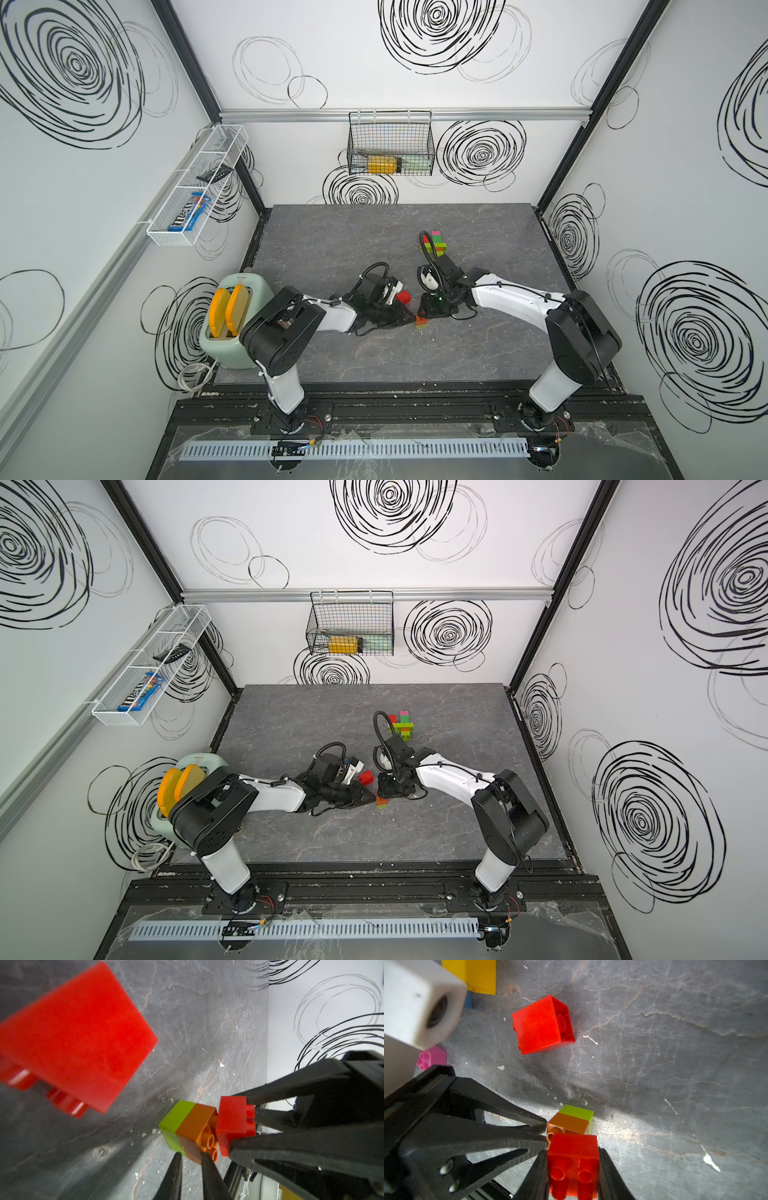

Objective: Assemble the number 4 with lego
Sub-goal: Assemble the lego brick with the lego brick.

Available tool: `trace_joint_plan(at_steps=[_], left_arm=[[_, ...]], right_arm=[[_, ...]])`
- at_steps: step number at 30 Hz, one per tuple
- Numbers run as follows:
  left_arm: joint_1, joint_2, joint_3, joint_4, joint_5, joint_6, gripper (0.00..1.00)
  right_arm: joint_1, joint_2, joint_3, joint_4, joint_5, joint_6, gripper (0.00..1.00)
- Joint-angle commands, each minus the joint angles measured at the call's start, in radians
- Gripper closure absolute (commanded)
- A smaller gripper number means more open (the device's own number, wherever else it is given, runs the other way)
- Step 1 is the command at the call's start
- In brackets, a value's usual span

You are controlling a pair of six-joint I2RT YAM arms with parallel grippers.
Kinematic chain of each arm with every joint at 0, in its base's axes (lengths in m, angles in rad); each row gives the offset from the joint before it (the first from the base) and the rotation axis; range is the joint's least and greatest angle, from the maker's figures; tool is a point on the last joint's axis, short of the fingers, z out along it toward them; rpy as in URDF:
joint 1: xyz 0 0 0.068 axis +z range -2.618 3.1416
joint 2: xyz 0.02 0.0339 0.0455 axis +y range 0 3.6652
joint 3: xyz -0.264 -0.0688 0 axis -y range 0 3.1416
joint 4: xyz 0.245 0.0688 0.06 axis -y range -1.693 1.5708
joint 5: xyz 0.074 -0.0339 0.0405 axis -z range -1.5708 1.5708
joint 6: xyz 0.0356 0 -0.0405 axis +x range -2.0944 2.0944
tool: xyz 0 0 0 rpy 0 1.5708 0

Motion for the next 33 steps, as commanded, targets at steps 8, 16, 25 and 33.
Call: trace_joint_plan(at_steps=[8, 16, 25, 33], left_arm=[[-0.001, 0.019, -0.007, 0.038, 0.015, -0.011, 0.78], [-0.001, 0.022, -0.007, 0.040, 0.019, -0.011, 0.78], [-0.001, 0.022, -0.008, 0.041, 0.019, -0.012, 0.78], [-0.001, 0.024, -0.008, 0.037, 0.020, -0.012, 0.78]], right_arm=[[0.046, 0.032, -0.024, -0.092, 0.079, 0.056, 1.00], [0.038, 0.016, 0.016, -0.097, 0.049, 0.043, 1.00], [0.021, -0.013, 0.018, -0.079, 0.017, 0.056, 1.00], [-0.004, -0.064, 0.004, -0.018, -0.015, 0.092, 1.00]])
